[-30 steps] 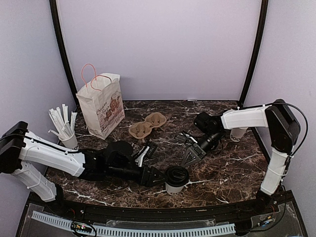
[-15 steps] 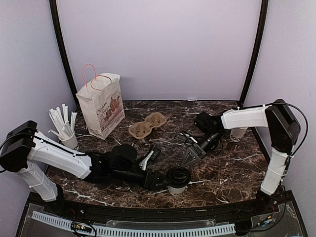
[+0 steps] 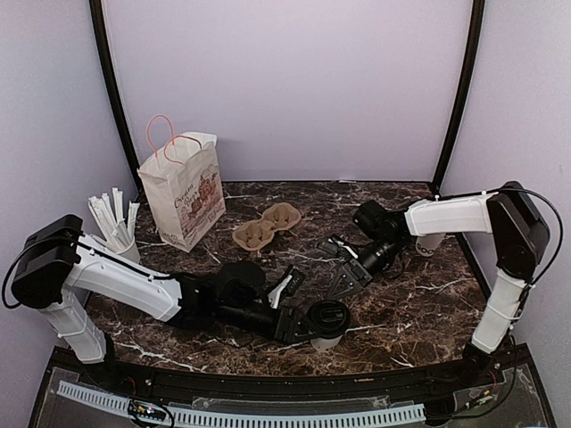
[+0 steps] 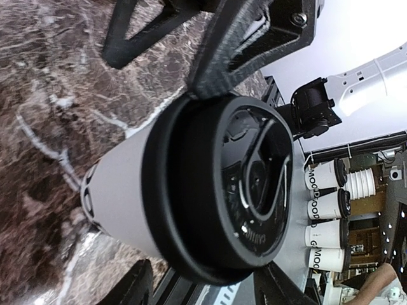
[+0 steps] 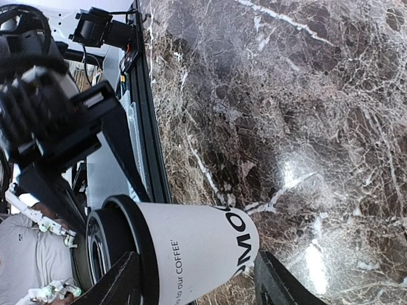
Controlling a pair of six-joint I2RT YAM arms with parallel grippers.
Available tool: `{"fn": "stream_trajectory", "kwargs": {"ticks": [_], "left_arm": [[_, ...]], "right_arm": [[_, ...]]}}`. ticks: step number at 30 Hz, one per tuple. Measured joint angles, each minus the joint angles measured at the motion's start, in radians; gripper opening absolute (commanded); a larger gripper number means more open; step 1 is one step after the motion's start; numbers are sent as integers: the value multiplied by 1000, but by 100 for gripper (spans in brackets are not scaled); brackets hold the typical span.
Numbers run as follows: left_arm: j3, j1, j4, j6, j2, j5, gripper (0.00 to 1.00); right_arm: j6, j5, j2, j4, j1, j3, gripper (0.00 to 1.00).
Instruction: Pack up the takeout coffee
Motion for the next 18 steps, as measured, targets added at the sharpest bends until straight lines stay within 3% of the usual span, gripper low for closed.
{"fn": "stream_trajectory", "kwargs": {"ticks": [9, 18], "left_arm": [[66, -3, -45, -24, 41, 9, 53], [66, -1, -80, 25, 9, -70, 52]], "right_arm": [[64, -23, 32, 21, 0, 21, 47], [13, -18, 62, -50, -13, 100, 48]]}}
